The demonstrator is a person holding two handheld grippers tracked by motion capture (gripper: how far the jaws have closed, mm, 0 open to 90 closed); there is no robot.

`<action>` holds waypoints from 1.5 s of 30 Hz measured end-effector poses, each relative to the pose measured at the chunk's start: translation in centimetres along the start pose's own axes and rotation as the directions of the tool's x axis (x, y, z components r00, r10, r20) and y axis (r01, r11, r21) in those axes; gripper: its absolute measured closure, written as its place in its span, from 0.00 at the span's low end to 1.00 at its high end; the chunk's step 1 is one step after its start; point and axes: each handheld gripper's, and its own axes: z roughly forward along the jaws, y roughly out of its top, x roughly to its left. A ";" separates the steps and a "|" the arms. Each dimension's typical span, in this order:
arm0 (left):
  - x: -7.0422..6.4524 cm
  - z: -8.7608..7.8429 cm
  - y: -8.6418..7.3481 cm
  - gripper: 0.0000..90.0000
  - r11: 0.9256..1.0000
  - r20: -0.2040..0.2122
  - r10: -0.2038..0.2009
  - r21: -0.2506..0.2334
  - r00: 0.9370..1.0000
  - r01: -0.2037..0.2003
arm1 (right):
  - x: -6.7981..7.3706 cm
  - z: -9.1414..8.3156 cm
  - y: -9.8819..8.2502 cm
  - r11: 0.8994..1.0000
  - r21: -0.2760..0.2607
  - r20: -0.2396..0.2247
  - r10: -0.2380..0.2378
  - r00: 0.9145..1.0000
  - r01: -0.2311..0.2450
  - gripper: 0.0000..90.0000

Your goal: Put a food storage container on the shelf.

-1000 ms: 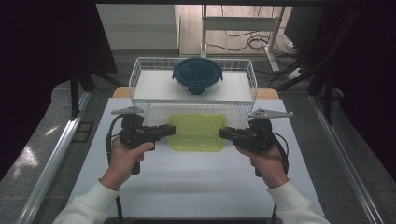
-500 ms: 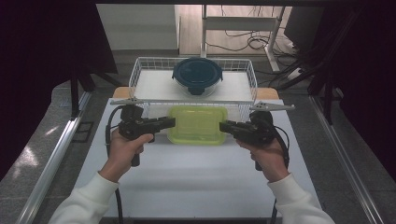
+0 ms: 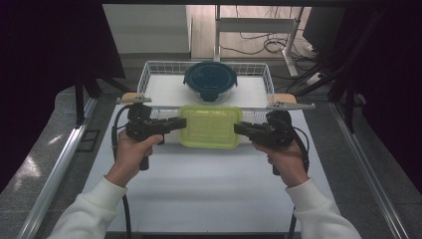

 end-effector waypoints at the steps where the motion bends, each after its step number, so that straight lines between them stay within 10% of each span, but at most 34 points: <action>1: 0.0 0.0 0.3 0.86 1.000 0.002 -0.002 0.000 1.000 0.002 | 0.0 0.0 0.1 1.000 -0.003 -0.001 0.001 1.000 -0.001 0.86; 45: 1.4 0.7 10.7 0.87 0.999 -0.011 0.007 -0.043 1.000 -0.008 | -3.2 0.5 10.0 0.998 -0.064 -0.028 0.021 0.999 -0.023 0.87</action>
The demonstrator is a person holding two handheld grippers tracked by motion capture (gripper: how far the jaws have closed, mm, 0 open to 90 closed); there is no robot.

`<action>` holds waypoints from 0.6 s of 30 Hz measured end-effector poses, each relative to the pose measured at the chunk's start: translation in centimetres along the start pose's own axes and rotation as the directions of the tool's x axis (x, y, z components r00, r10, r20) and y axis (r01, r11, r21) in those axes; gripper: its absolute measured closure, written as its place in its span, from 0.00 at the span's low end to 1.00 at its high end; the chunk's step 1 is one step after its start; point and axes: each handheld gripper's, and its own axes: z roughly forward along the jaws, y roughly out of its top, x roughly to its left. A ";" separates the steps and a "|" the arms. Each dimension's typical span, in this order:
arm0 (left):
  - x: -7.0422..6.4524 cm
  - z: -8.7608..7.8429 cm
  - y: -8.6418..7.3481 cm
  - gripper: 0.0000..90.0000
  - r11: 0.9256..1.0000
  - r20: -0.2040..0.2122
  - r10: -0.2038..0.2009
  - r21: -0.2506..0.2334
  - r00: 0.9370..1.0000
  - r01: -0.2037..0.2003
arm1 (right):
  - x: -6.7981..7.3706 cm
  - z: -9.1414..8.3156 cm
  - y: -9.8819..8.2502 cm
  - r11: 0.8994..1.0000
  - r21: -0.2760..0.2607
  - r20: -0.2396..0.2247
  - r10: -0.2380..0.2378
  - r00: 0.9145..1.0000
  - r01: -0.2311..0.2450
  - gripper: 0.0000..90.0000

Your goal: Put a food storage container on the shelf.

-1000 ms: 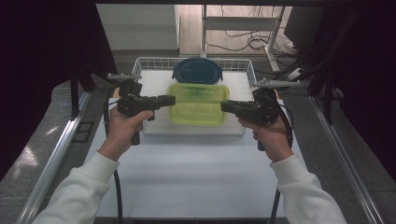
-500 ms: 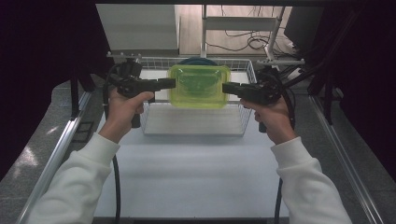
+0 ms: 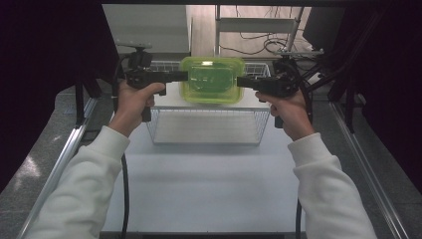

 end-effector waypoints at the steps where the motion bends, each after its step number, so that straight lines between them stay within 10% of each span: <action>1: 0.1 0.0 0.1 0.87 1.000 0.000 -0.004 -0.001 1.000 0.004 | -0.1 0.1 0.1 1.000 -0.001 -0.005 0.004 1.000 -0.004 0.87; 18: 1.4 0.3 2.8 0.87 0.999 -0.004 -0.050 -0.012 0.999 0.050 | -0.6 1.1 3.1 1.000 -0.003 -0.006 0.026 1.000 -0.026 0.88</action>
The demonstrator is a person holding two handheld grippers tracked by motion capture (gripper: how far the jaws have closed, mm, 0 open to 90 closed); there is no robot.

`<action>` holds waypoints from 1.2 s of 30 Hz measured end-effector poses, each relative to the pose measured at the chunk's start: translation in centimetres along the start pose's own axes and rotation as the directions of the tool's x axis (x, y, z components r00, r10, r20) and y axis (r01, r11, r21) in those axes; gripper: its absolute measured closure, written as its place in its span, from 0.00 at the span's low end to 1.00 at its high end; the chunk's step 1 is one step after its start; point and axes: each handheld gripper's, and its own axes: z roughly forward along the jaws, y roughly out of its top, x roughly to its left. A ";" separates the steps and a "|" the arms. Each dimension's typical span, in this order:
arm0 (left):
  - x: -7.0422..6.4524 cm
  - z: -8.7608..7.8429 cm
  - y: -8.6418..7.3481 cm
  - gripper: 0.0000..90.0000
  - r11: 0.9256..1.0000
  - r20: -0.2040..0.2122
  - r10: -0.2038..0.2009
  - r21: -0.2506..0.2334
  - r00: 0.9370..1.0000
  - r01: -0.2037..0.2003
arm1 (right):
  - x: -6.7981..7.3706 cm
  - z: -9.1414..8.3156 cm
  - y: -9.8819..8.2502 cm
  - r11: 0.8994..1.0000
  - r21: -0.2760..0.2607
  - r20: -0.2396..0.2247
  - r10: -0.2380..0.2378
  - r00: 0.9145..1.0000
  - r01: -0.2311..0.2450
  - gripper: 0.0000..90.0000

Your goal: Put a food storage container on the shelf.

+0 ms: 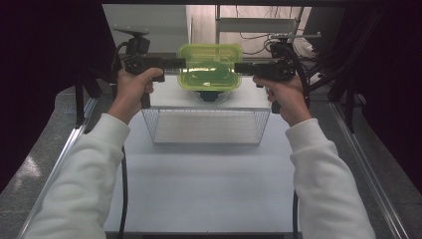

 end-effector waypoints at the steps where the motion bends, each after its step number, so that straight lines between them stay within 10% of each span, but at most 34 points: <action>1: 0.1 0.1 0.1 0.87 1.000 -0.004 -0.004 0.003 1.000 0.004 | -0.1 0.2 0.1 1.000 0.004 0.004 0.007 1.000 -0.007 0.88; 18: 2.5 2.5 0.9 0.87 0.991 -0.018 -0.127 0.041 0.992 0.128 | -3.3 2.6 0.4 0.984 0.050 -0.002 0.172 0.985 -0.171 0.88; 30: 4.1 4.3 1.4 0.85 0.977 -0.037 -0.212 0.025 0.977 0.213 | -5.9 4.1 0.2 0.941 0.003 -0.040 0.338 0.940 -0.338 0.83; 36: 4.8 4.9 1.3 0.81 0.971 -0.036 -0.239 0.021 0.970 0.240 | -6.3 5.0 0.0 0.931 -0.003 -0.021 0.364 0.931 -0.364 0.78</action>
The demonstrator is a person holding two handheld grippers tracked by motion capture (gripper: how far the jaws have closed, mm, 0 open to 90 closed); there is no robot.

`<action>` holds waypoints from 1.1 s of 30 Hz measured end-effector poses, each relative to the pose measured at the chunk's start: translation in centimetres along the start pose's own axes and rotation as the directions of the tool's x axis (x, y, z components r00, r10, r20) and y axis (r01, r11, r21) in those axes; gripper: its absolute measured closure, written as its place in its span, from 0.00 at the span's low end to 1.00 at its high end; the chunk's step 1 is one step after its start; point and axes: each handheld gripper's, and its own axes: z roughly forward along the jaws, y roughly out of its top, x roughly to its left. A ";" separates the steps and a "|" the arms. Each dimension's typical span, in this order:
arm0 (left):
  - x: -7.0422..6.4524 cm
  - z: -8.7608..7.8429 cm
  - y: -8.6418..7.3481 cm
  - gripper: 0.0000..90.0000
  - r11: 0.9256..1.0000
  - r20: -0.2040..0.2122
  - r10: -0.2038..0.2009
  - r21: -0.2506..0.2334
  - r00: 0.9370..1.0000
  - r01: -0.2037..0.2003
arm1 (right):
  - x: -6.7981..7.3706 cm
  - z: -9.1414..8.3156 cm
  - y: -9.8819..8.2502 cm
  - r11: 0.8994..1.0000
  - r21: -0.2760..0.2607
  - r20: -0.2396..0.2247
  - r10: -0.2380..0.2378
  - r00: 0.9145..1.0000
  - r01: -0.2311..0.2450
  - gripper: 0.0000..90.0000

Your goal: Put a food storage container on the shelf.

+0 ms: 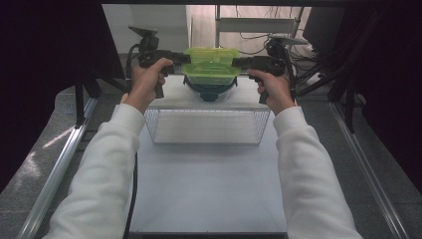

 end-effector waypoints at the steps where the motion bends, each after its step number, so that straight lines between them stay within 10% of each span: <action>1: 0.1 0.1 0.0 0.80 1.000 0.000 -0.005 -0.004 1.000 0.005 | -0.1 0.2 0.0 1.000 0.001 0.001 0.004 1.000 -0.004 0.78; 11: 0.3 0.4 -0.4 0.72 0.999 -0.010 0.013 -0.032 1.000 -0.013 | -0.4 0.5 -0.2 0.999 -0.024 -0.015 0.024 1.000 -0.024 0.66; 17: -0.1 -0.1 -0.4 0.34 0.996 -0.022 0.051 -0.079 0.998 -0.052 | 0.0 0.2 -0.4 0.998 -0.058 -0.008 -0.031 0.999 0.031 0.38; 26: -0.8 -2.8 -1.7 0.27 0.976 -0.038 0.190 -0.097 0.981 -0.193 | 0.2 -2.4 -1.3 0.987 -0.091 -0.009 -0.131 0.991 0.130 0.30; 33: -0.3 -5.5 -4.6 0.26 0.960 -0.046 0.264 -0.086 0.964 -0.267 | 0.6 -5.2 -3.2 0.966 -0.052 0.022 -0.252 0.967 0.253 0.30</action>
